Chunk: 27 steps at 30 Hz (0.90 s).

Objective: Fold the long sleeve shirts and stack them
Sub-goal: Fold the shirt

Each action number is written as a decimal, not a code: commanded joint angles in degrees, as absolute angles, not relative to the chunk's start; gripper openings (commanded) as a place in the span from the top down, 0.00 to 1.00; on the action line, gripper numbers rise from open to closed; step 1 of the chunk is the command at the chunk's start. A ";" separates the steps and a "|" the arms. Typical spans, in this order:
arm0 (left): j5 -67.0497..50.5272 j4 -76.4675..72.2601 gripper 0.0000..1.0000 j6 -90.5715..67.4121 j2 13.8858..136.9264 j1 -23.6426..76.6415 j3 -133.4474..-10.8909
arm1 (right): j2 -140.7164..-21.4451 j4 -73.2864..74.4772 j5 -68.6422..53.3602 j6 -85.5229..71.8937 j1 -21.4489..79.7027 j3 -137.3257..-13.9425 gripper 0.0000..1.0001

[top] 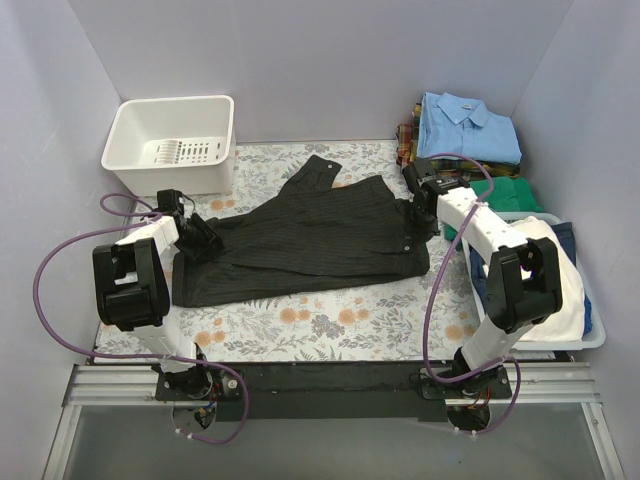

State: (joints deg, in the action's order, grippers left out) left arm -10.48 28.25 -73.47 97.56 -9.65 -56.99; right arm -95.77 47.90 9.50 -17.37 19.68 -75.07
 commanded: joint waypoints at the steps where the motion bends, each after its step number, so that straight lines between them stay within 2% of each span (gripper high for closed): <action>1: -7.21 29.97 0.52 -72.60 98.61 -9.93 -56.60 | -95.89 46.06 13.44 -16.79 19.78 -79.89 0.99; 11: -6.24 30.23 0.52 -73.04 98.35 -9.84 -56.25 | -102.21 44.21 10.29 -17.66 19.60 -78.05 0.99; 14: -6.24 30.50 0.52 -72.86 97.04 -9.93 -56.42 | -103.80 44.21 9.49 -19.07 19.08 -78.05 0.85; 15: -6.33 30.67 0.51 -72.51 96.51 -9.93 -56.43 | -103.62 44.56 9.67 -19.86 18.90 -78.13 0.73; 17: -6.85 31.02 0.50 -72.16 94.23 -9.93 -56.86 | -102.75 44.74 11.15 -21.26 18.46 -78.57 0.62; 18: -7.20 31.11 0.47 -71.81 93.26 -9.84 -57.04 | -101.35 44.65 11.77 -21.36 18.46 -79.10 0.52; 22: -8.70 30.32 0.38 -71.37 86.32 -9.84 -57.65 | -98.62 43.60 13.01 -19.17 18.89 -81.91 0.44; 27: -11.77 29.53 0.36 -70.84 81.04 -8.00 -58.01 | -102.38 43.94 9.32 -14.77 21.27 -85.69 0.43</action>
